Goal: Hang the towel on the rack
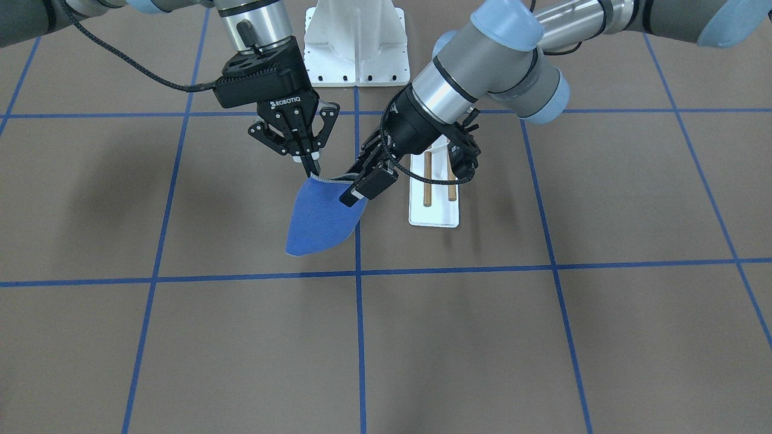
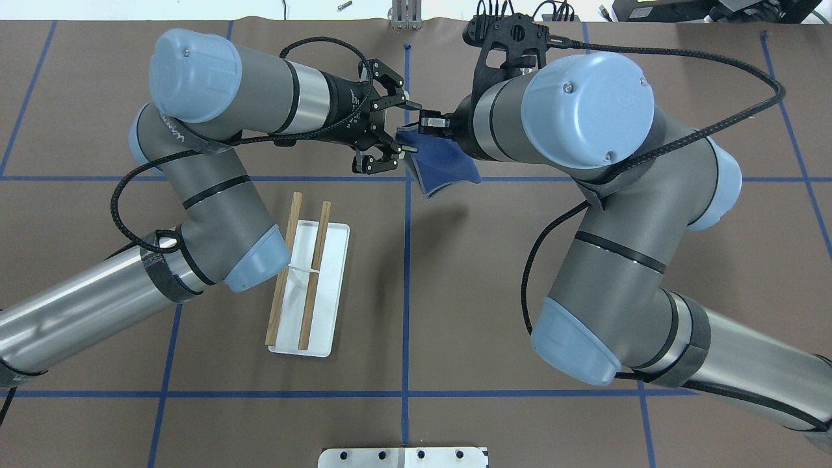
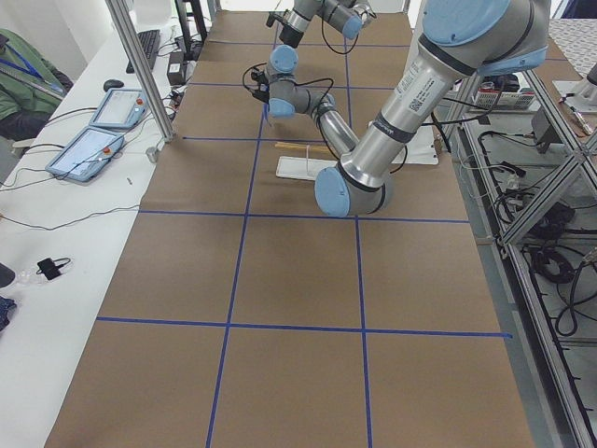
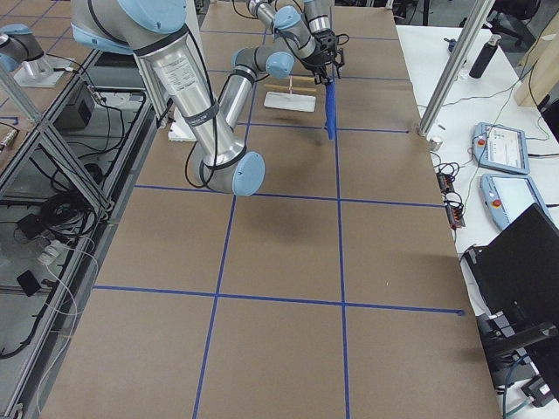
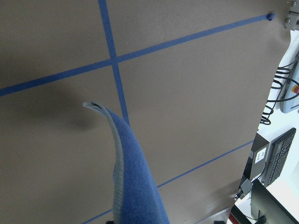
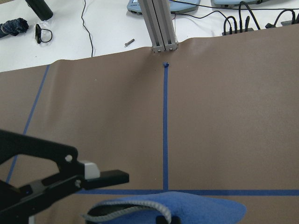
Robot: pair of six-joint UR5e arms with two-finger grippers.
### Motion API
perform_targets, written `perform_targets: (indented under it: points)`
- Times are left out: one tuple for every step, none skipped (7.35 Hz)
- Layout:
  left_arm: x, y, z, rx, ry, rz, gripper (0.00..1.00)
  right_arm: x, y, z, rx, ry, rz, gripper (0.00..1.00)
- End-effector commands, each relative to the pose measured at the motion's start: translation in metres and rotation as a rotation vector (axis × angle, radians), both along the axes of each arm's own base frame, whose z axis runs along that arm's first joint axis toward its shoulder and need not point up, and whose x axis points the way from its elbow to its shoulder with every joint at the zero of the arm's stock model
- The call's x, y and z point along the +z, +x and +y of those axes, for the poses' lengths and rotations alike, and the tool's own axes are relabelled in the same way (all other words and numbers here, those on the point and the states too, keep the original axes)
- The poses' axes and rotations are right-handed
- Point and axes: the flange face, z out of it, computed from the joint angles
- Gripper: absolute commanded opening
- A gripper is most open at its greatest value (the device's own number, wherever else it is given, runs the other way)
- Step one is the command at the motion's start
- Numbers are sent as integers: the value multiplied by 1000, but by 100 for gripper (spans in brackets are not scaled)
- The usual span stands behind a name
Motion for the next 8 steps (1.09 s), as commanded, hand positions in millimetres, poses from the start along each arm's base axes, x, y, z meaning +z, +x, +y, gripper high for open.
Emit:
perform_targets:
  points:
    - [1,0,1,-1,16,18,0,5,-2,1,-2,-5,7,0]
    - [1,0,1,-1,17,19,0,6,-2,1,-2,-6,10,0]
    - [1,0,1,-1,18,19,0,6,-2,1,-2,-6,10,0]
    - [0,-1,2,-1,26,28,0,5,-1,1,-2,-5,7,0]
    - [0,-1,2,-2,26,28,0,8,-1,3,-3,-7,8,73]
    - [0,-2,2,-2,27,29,0,6,6,6,-4,-6,3,100]
    - [0,-2,2,-2,27,29,0,-1,22,18,-16,-24,23,100]
    - [-2,-2,3,-2,30,33,0,-3,35,17,-42,-47,22,100]
